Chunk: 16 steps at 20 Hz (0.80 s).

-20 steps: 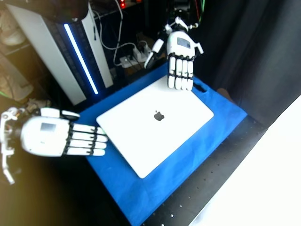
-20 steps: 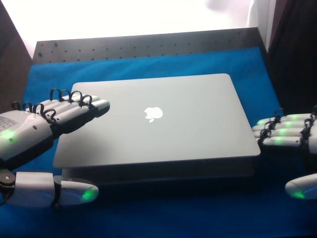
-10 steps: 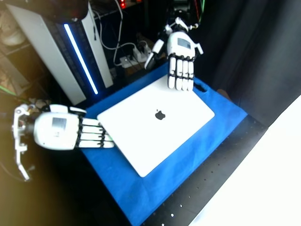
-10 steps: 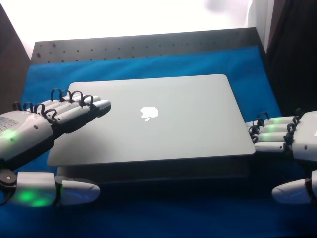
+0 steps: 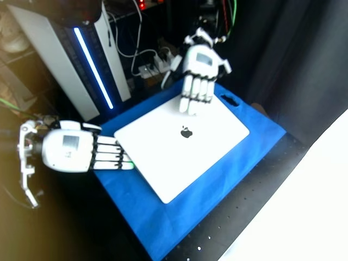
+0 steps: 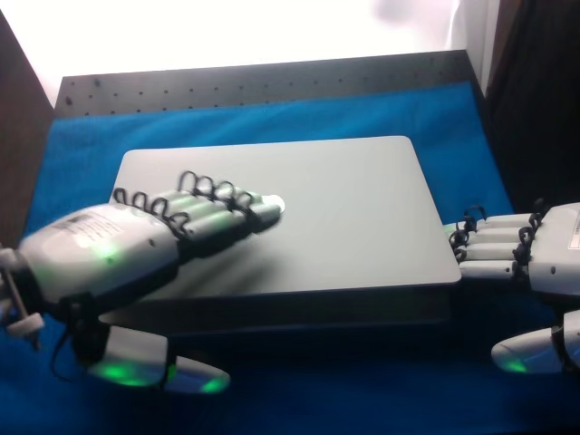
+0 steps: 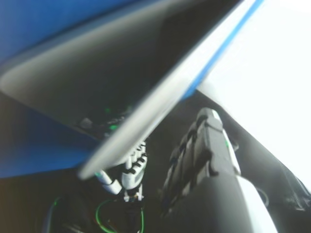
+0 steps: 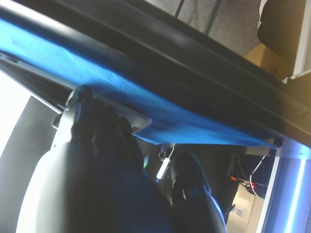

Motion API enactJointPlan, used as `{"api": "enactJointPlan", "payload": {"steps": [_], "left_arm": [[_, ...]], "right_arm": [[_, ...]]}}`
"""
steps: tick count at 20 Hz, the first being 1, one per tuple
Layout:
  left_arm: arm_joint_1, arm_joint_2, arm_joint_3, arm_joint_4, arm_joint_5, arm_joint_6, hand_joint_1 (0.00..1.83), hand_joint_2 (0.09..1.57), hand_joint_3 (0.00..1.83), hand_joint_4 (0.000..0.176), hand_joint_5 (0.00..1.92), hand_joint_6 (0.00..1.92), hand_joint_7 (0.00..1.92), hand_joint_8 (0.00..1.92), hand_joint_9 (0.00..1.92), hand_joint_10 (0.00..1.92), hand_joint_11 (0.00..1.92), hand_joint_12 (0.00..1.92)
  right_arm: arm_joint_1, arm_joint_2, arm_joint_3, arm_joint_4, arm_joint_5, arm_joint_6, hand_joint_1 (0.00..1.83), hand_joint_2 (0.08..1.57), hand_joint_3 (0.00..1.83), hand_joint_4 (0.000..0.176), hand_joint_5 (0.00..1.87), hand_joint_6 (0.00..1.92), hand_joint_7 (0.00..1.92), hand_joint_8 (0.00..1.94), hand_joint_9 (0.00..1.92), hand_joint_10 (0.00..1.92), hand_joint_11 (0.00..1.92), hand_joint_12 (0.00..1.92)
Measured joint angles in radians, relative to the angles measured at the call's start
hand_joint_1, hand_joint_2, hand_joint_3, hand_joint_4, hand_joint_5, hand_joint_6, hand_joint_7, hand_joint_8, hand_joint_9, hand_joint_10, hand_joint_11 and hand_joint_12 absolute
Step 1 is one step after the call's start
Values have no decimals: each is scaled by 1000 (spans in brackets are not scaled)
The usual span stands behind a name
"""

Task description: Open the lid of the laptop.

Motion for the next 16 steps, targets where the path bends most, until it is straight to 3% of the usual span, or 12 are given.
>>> {"api": "enactJointPlan", "payload": {"steps": [1, 5, 9, 10, 11, 16], "left_arm": [[-14, -11, 12, 4, 14, -1, 633, 920, 0, 0, 0, 0, 0, 0, 0, 0, 0, 0], [-84, -73, 84, -5, 86, -2, 608, 954, 1, 0, 0, 0, 0, 0, 0, 0, 0, 0], [-158, -148, 139, -10, 170, 53, 793, 942, 0, 0, 0, 0, 0, 0, 0, 0, 0, 0], [-170, -156, 138, -26, 191, 95, 818, 931, 0, 7, 0, 0, 0, 0, 0, 0, 0, 0], [-175, -160, 139, -30, 204, 123, 804, 937, 0, 3, 0, 0, 0, 0, 0, 0, 0, 0], [-206, -160, 145, -31, 237, 134, 800, 960, 4, 23, 0, 0, 0, 0, 0, 0, 0, 0]], "right_arm": [[0, -1, 0, 0, 0, 0, 0, 1392, 3, 0, 86, 32, 0, 0, 0, 0, 0, 0], [0, -1, 0, 0, 1, 0, 0, 1389, 1, 0, 27, 0, 32, 4, 0, 0, 0, 0], [0, -2, 0, 0, 2, 0, 0, 1391, 2, 0, 0, 0, 0, 0, 0, 0, 0, 0], [0, -2, 0, 0, 2, 0, 0, 1393, 3, 0, 0, 0, 0, 0, 0, 0, 0, 0], [0, -3, 0, 0, 1, 0, 0, 1394, 3, 0, 0, 0, 0, 0, 0, 0, 0, 0], [0, -3, 1, 1, 1, 0, 0, 1386, 0, 0, 0, 0, 0, 0, 0, 0, 0, 0]]}}
